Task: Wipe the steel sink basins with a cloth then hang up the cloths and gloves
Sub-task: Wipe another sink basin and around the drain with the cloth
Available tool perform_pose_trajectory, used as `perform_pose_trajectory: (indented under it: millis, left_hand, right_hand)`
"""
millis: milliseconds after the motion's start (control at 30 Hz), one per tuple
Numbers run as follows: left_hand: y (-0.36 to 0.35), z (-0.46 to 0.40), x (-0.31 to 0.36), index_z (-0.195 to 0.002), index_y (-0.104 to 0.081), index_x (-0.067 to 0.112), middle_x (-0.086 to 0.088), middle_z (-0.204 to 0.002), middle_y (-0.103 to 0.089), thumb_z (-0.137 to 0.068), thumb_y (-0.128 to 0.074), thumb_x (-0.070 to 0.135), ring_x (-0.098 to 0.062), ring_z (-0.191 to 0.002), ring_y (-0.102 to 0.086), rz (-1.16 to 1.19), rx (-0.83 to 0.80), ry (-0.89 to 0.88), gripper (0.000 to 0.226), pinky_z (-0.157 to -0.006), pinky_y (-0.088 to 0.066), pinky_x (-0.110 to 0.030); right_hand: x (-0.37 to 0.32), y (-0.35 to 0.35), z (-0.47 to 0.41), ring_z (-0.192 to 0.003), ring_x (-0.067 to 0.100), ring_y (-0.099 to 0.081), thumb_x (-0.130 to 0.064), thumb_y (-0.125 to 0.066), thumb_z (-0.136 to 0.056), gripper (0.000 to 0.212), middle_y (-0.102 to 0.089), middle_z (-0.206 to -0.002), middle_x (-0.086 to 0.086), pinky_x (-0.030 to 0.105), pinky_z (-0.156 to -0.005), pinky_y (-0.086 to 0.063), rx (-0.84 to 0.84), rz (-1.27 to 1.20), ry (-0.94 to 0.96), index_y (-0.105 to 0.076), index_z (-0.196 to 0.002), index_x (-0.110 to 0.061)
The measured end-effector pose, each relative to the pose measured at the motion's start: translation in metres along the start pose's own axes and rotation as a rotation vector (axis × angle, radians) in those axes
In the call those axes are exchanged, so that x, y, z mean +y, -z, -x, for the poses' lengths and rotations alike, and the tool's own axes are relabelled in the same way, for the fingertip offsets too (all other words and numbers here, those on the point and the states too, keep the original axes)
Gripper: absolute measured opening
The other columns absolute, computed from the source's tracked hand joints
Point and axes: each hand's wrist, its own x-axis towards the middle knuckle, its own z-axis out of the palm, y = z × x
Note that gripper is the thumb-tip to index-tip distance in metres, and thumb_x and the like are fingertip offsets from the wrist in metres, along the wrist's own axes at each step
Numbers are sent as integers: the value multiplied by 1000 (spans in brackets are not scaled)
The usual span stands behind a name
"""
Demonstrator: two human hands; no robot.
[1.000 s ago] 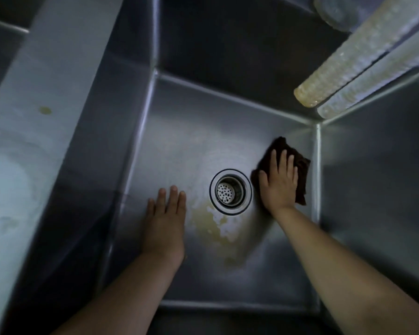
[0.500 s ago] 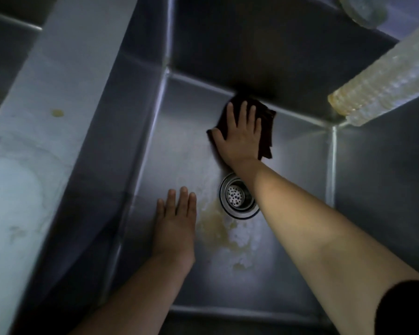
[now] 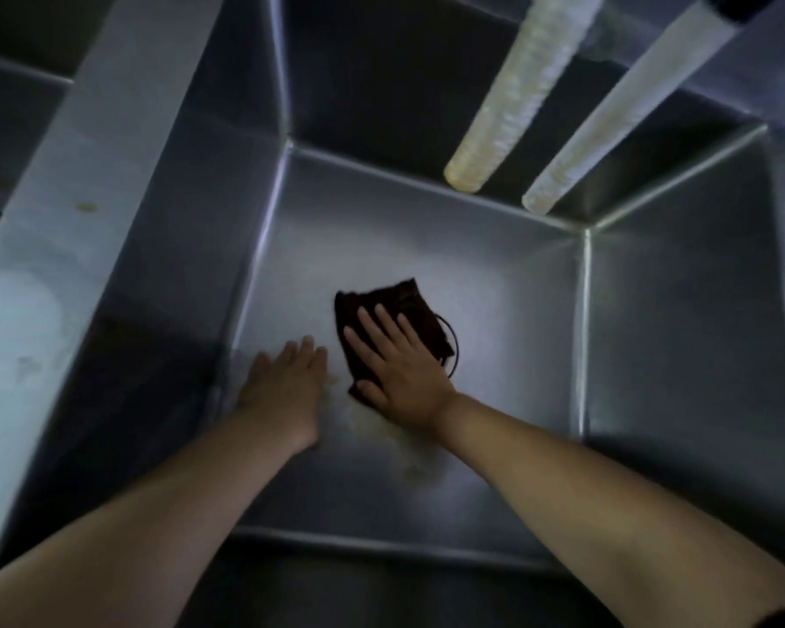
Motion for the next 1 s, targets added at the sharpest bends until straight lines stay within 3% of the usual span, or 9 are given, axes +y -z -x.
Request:
perform_pose_trajectory:
  millis: [167, 333, 467, 567, 667, 833, 1000]
  left_hand:
    - [27, 30, -3, -132, -37, 16, -4, -138, -41, -83, -59, 38, -21, -127, -41, -102, 57, -21, 58, -100, -36, -38]
    - [40, 66, -8, -139, -30, 19, -1, -141, -42, -89, -50, 43, -21, -124, -45, -103, 90, -59, 58, -100, -36, -35]
    - [33, 86, -20, -141, -27, 21, 2, -141, -42, -92, -45, 45, -20, -125, -45, -119, 136, -13, 57, -100, -35, -34]
    - [24, 85, -24, -132, -38, 22, 1, -133, -51, -94, -46, 41, -21, -119, -51, -81, 76, 60, 43, -93, -42, -33]
    - [22, 76, -25, -125, -43, 24, 2, -127, -55, -94, -47, 34, -22, -114, -55, -62, 47, 83, 33, -85, -44, -33]
    - [19, 66, -24, -132, -37, 23, 1, -127, -52, -95, -44, 21, -21, -113, -53, -73, 84, 74, 38, -81, -39, -33]
    - [19, 66, -23, -129, -37, 21, 1, -125, -53, -95, -43, 24, -22, -112, -53, -82, 128, 62, 34, -81, -37, -34]
  right_hand:
    - [14, -3, 82, -142, 32, -23, -48, -52, -87, 70, -29, -153, 12, 55, -113, -20, -103, 143, 88, -33, -147, -16]
    - [24, -9, 152, -137, 32, -34, -59, -48, -81, 74, -36, -149, 10, 51, -113, -18, -167, 270, 176, -36, -144, -21]
    - [15, -10, 138, -138, 28, -34, -70, -51, -78, 80, -35, -151, 3, 54, -107, -31, -151, 295, 403, -36, -145, -29]
    - [-5, -17, 88, -143, 30, -21, -75, -49, -76, 87, -30, -154, 4, 59, -110, -19, -118, 264, 516, -29, -147, -28]
    - [-23, -19, 32, -144, 35, -13, -72, -51, -76, 90, -26, -155, 9, 60, -113, -6, -51, 181, 400, -26, -149, -25]
    - [-20, -5, -48, -144, 38, -15, -64, -55, -79, 88, -24, -155, 15, 57, -115, -11, 97, 75, 74, -30, -148, -17]
    - [9, 20, -125, -146, 32, -3, -68, -37, -84, 88, -9, -159, 13, 51, -117, -3, 111, 90, -208, -12, -152, -17]
